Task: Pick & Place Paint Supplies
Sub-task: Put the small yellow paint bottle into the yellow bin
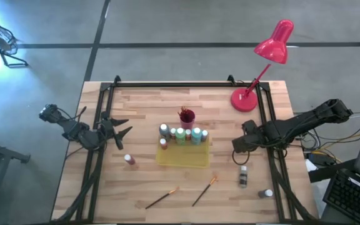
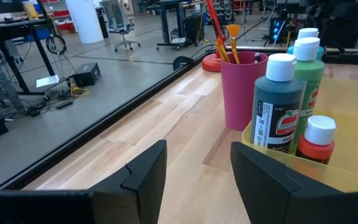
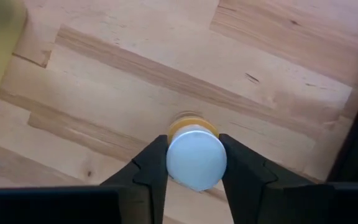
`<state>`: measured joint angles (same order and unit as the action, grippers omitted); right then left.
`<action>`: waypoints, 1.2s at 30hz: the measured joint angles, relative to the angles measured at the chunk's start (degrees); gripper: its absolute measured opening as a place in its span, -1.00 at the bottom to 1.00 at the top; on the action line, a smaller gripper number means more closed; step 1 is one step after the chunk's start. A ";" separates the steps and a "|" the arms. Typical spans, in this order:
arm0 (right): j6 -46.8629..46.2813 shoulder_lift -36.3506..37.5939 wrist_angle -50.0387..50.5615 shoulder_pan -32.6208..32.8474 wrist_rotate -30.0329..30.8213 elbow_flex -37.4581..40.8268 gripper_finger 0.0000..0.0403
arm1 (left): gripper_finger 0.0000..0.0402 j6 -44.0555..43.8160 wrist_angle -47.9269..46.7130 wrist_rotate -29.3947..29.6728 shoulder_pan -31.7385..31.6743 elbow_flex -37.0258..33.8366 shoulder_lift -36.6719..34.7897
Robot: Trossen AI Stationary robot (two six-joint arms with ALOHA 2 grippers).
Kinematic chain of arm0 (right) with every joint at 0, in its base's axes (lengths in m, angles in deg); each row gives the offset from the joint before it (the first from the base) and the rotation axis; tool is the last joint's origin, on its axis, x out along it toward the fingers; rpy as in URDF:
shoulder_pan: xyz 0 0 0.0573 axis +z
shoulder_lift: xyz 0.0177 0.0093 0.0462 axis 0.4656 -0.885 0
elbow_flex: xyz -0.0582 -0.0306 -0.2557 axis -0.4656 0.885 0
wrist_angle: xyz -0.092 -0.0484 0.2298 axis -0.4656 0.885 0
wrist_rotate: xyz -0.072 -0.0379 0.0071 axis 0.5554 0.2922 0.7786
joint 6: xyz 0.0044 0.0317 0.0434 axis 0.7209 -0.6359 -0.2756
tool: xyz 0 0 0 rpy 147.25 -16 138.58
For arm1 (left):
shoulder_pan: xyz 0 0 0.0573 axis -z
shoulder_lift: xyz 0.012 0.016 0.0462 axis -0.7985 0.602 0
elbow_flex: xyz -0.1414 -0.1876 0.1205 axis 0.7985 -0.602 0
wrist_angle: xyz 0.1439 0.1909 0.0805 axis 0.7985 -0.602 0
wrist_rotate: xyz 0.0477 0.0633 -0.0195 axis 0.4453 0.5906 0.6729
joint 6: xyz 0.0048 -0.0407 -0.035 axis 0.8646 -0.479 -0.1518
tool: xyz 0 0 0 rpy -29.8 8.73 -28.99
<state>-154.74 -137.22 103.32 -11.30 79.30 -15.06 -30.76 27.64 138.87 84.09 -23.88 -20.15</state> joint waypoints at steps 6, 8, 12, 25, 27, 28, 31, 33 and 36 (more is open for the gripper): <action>2.15 -0.10 0.05 0.02 -0.56 -1.00 -0.45 | -0.08 0.00 -0.01 -0.01 -0.01 0.00 0.01; 3.53 -0.08 0.00 0.02 -0.52 -2.66 -0.45 | -0.08 0.02 0.01 -0.01 0.00 -0.01 -0.01; 6.07 -0.09 0.00 0.02 0.98 -6.99 -0.45 | -0.08 0.00 0.01 0.00 0.01 -0.02 -0.01; 20.02 -9.79 -1.93 0.04 6.81 -27.85 -0.45 | -0.08 0.02 0.01 0.00 0.01 -0.02 0.01; 22.90 -13.76 -2.03 0.07 6.33 -31.54 -0.45 | -0.08 0.01 0.01 -0.01 -0.01 -0.01 0.01; 24.34 -15.78 -2.05 0.09 5.94 -33.31 -0.45 | -0.08 0.00 0.01 -0.02 -0.01 -0.02 -0.01; 28.03 -21.48 -1.96 0.06 5.69 -38.65 -0.45 | -0.08 0.00 -0.01 0.00 0.01 -0.02 0.01; 29.84 -24.74 -1.80 0.06 5.47 -41.52 -0.45 | -0.08 0.00 0.00 0.00 -0.01 -0.02 0.01; 32.03 -28.74 -1.59 0.04 4.80 -44.52 -0.45 | -0.08 0.00 0.00 -0.01 -0.01 -0.02 0.00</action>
<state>-122.71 -165.96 101.73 -11.26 84.10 -59.58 -30.76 27.63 138.86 84.07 -23.90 -20.15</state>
